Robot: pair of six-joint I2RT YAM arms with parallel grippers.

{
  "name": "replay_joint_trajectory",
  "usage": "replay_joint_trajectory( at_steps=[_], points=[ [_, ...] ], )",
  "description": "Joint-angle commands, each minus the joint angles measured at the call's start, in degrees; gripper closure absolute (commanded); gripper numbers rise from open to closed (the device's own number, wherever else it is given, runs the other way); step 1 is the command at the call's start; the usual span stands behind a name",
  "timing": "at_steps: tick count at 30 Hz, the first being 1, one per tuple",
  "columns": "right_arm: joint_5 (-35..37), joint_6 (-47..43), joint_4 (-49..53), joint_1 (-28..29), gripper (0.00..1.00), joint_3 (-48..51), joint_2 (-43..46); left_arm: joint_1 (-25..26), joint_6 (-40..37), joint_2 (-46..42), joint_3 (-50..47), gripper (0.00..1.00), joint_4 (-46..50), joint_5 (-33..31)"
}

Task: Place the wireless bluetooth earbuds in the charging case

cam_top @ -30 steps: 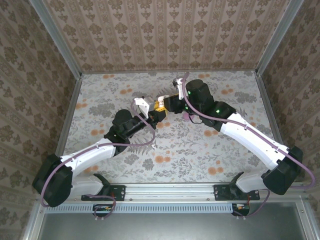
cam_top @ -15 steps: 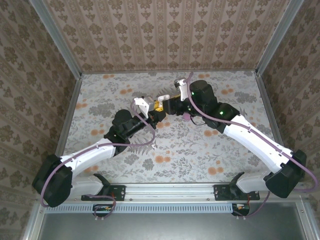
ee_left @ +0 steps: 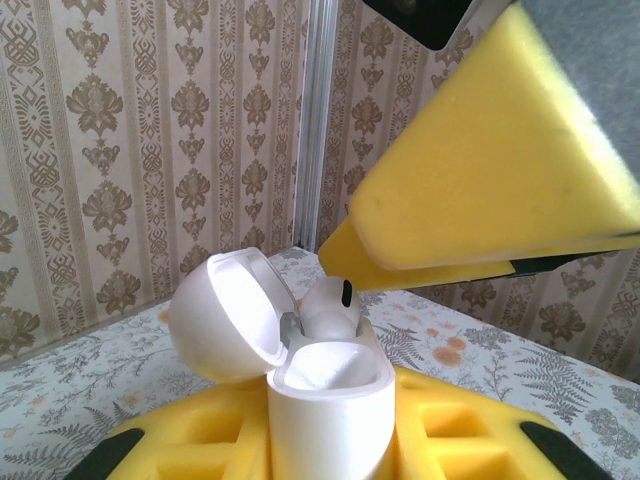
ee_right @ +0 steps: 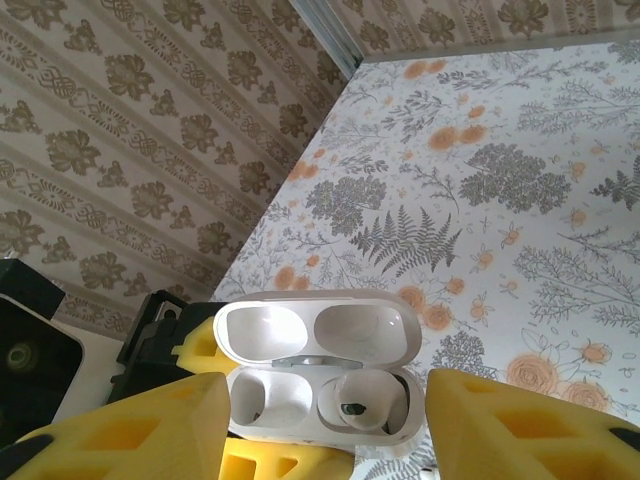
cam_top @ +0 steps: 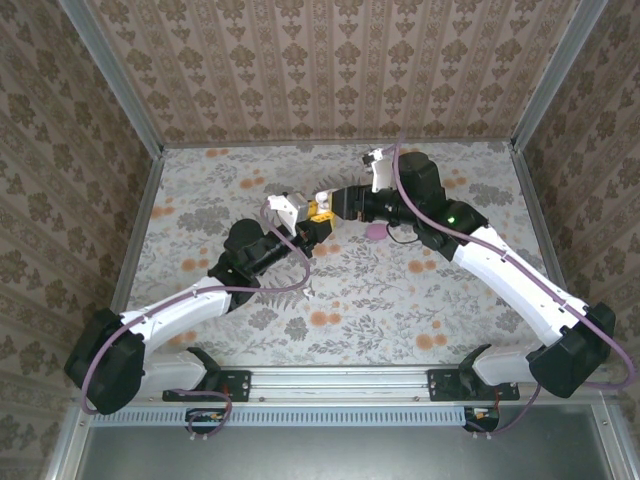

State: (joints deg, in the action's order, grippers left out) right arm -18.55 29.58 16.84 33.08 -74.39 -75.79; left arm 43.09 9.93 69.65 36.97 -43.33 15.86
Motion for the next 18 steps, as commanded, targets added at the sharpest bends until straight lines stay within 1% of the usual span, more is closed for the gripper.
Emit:
replay_joint_trajectory(
  at_steps=[1,5,8,14,18],
  points=[
    [0.50,2.49,-0.08,-0.67,0.49,0.95,2.02,0.15,0.53,-1.58,1.73,0.72,-2.77,0.25],
    [1.85,2.93,0.86,-1.18,0.60,1.42,2.02,0.15,0.25,-1.88,1.79,0.72,-2.68,0.31],
    [1.17,3.46,1.30,-1.27,0.64,1.39,1.32,0.11,0.06,-1.97,1.74,0.72,-2.46,0.34],
    [-0.24,4.03,1.98,-1.31,0.68,0.62,-0.53,0.15,0.33,-1.88,2.05,0.73,-2.37,1.10],
    [-0.68,3.74,2.73,-1.26,0.68,0.53,-1.07,0.15,0.26,-2.13,1.96,0.72,-2.18,0.85]
  ],
)
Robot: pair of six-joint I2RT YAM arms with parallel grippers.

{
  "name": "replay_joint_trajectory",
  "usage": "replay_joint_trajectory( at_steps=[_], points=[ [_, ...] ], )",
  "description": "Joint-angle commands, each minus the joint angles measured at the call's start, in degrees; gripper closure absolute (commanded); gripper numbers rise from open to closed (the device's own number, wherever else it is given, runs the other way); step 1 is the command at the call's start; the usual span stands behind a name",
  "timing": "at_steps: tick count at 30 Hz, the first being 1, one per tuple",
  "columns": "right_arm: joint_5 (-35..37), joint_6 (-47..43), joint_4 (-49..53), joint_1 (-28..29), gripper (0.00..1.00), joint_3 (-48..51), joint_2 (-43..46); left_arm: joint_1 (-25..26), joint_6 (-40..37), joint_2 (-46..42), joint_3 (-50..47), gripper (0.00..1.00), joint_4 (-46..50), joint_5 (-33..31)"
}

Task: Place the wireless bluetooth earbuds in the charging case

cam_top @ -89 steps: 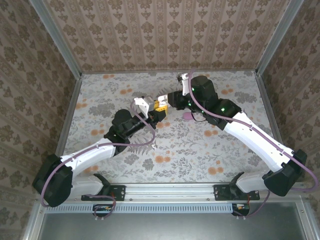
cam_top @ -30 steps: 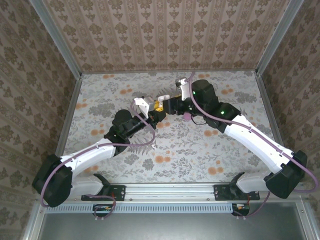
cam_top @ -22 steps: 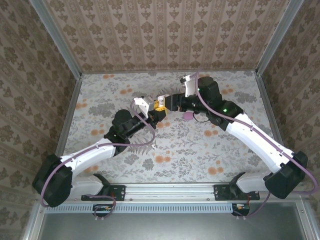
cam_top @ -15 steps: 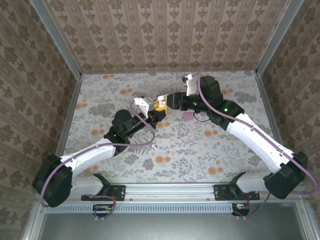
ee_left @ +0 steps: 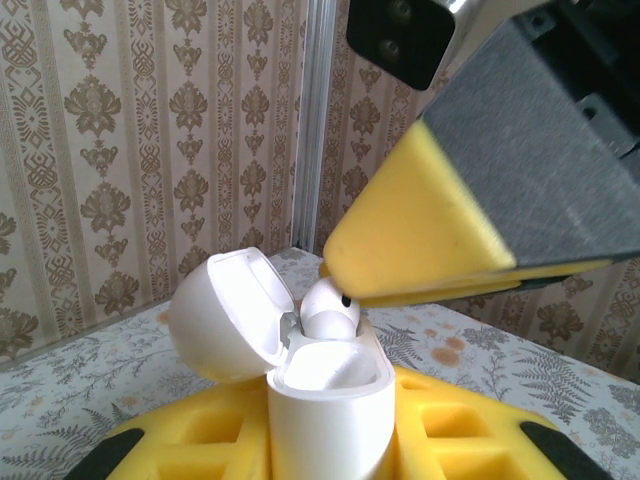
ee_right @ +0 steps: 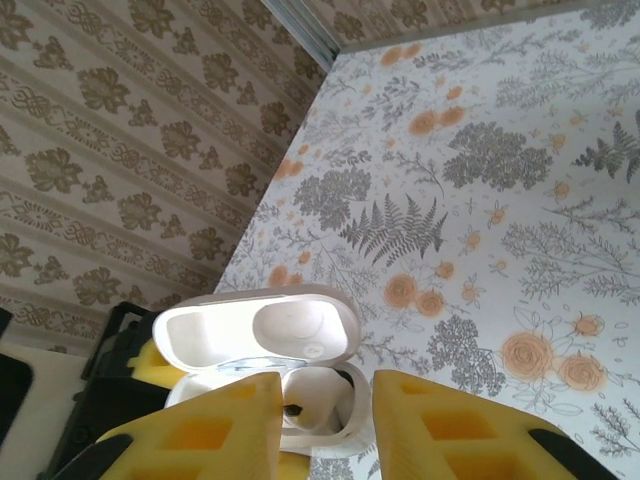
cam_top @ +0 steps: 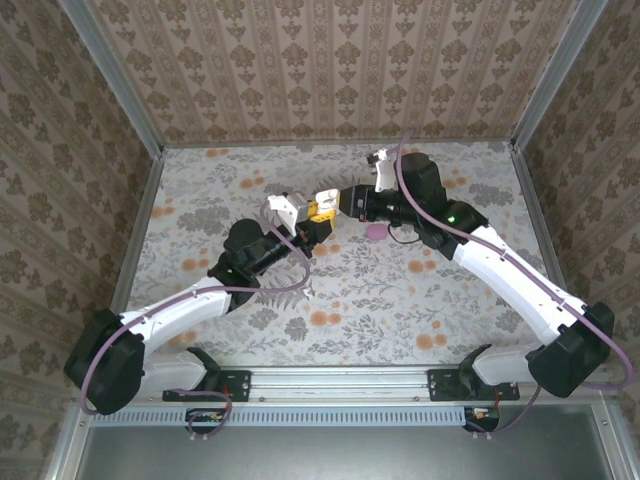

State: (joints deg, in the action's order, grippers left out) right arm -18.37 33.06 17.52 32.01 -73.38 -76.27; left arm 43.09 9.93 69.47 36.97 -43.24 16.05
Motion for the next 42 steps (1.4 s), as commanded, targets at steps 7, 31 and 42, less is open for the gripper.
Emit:
replay_joint_trajectory(
  at_steps=[7,31,42],
  points=[
    [-0.30,-0.24,3.16,-0.24,0.62,-0.53,-0.09,0.11,0.18,-1.88,1.92,0.72,-2.24,0.30],
    [1.09,5.09,11.91,-8.03,0.47,5.74,-2.88,-0.31,-6.12,-14.19,0.77,0.73,6.59,-5.80],
    [-5.13,1.85,17.63,-0.17,0.48,-4.47,-24.76,-0.44,-11.52,-24.44,2.16,0.73,15.88,-9.59]
  ],
)
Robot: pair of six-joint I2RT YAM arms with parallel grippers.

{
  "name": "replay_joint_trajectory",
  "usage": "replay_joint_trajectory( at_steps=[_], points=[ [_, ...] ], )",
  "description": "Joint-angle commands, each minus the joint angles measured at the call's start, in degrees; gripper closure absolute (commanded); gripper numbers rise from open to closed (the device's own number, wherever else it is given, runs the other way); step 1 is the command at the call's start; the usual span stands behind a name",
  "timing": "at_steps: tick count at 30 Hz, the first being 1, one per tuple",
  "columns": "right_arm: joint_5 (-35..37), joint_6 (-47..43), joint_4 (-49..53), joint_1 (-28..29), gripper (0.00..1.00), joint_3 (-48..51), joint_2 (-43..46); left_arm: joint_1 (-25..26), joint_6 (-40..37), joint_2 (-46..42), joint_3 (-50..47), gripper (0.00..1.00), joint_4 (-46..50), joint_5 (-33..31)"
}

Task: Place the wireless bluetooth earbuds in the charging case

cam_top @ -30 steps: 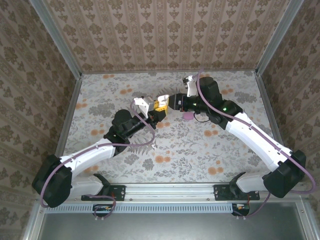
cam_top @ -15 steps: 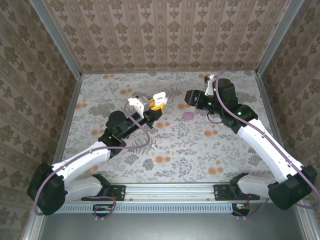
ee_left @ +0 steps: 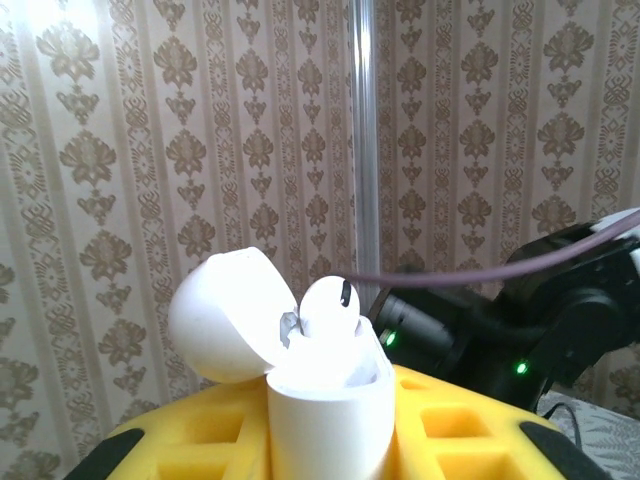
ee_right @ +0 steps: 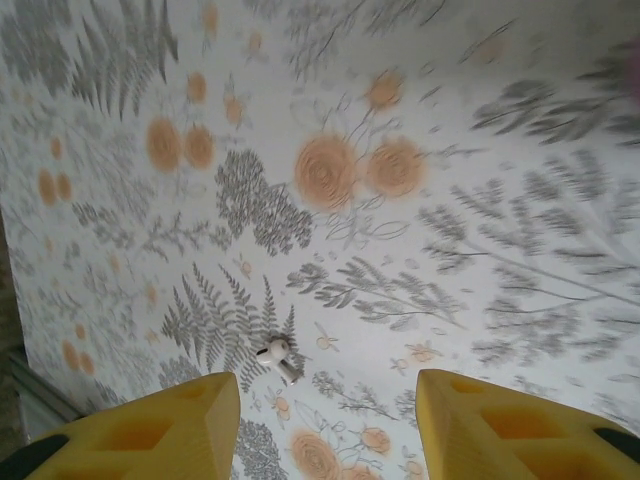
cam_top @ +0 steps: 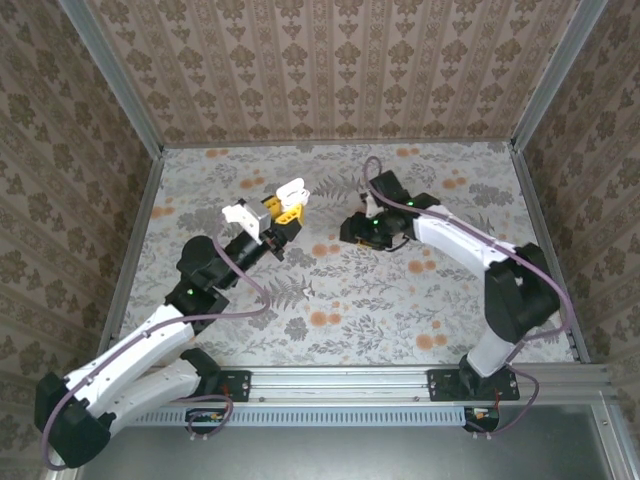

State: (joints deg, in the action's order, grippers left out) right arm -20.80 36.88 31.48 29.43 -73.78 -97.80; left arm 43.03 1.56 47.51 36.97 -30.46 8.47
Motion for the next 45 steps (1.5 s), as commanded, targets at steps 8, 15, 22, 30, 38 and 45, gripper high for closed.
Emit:
replay_joint_trajectory(
  at_steps=[8,15,22,30,38,45],
  points=[
    [1.94,-4.56,9.02,9.15,0.48,-13.12,-15.39,-0.36,-6.24,-8.09,3.67,0.73,7.44,-3.82],
    [4.77,-10.00,17.07,13.72,0.47,-21.93,-23.83,-0.43,-7.27,-10.32,4.27,0.73,8.67,-4.38],
    [9.38,-14.11,23.44,17.26,0.47,-28.16,-29.25,-0.46,-7.39,-9.64,4.82,0.73,8.61,-4.03],
    [9.37,-15.14,25.23,18.97,0.52,-30.59,-31.56,-0.46,-7.27,-8.88,4.82,0.73,8.47,-3.68],
    [10.86,-15.73,26.39,19.72,0.56,-31.80,-33.42,-0.48,-6.58,-8.38,4.43,0.73,7.93,-3.55],
    [11.52,-15.78,26.48,20.50,0.60,-33.14,-34.35,-0.46,-6.40,-7.64,4.51,0.72,8.00,-2.99]
  ],
)
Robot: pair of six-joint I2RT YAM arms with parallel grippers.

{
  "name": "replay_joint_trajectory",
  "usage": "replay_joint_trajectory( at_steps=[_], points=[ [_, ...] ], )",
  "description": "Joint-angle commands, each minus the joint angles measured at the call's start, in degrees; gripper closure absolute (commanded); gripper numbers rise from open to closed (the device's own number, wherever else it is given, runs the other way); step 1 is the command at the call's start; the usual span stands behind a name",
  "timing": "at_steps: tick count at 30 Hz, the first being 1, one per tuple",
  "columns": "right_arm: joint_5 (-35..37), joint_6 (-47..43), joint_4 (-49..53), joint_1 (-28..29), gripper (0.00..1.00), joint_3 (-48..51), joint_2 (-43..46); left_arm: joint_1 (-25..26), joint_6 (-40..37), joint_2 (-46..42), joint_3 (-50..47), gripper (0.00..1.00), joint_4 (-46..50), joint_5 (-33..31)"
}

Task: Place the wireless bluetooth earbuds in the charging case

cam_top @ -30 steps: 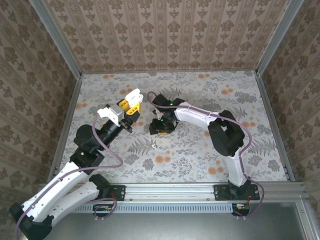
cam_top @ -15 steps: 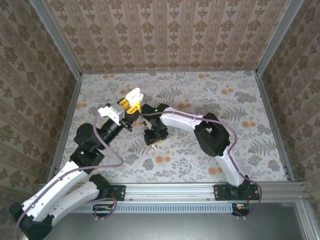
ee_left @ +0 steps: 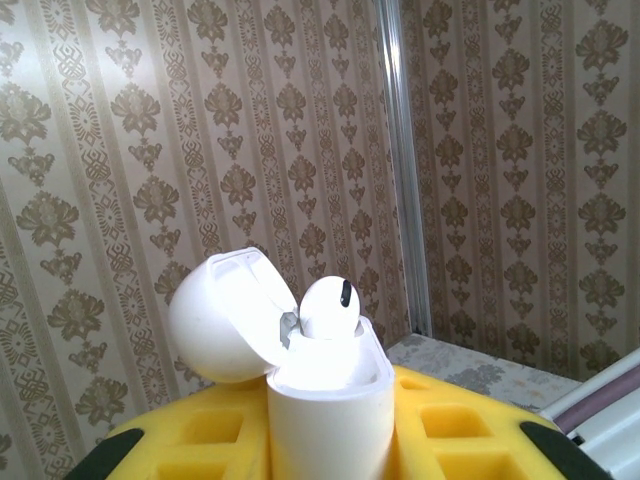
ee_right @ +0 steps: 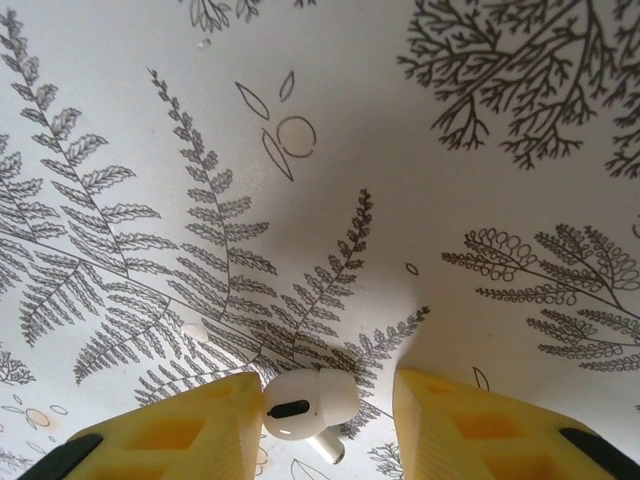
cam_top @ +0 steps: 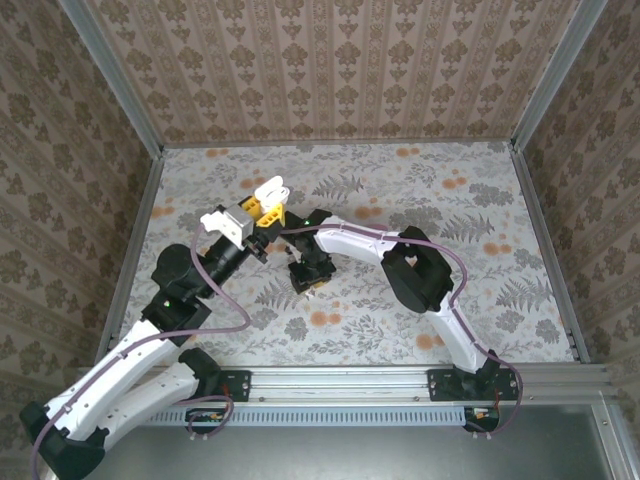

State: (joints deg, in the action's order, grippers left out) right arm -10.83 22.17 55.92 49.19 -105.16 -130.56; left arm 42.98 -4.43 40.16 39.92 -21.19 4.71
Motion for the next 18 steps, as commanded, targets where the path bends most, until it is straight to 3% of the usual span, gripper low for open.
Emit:
replay_joint_trajectory(
  at_steps=[1,12,18],
  points=[
    [1.60,-1.06,1.89,0.82,0.61,-1.85,-1.63,-0.39,-0.25,-0.26,1.43,0.72,-1.29,0.75],
    [4.30,-0.24,3.09,0.82,0.66,-1.35,-1.66,-0.51,0.30,0.33,1.42,0.72,-1.84,0.75],
    [6.41,3.99,-2.83,-1.90,0.69,8.22,5.63,-0.48,1.47,1.64,1.23,0.72,-2.34,1.35]
  ],
)
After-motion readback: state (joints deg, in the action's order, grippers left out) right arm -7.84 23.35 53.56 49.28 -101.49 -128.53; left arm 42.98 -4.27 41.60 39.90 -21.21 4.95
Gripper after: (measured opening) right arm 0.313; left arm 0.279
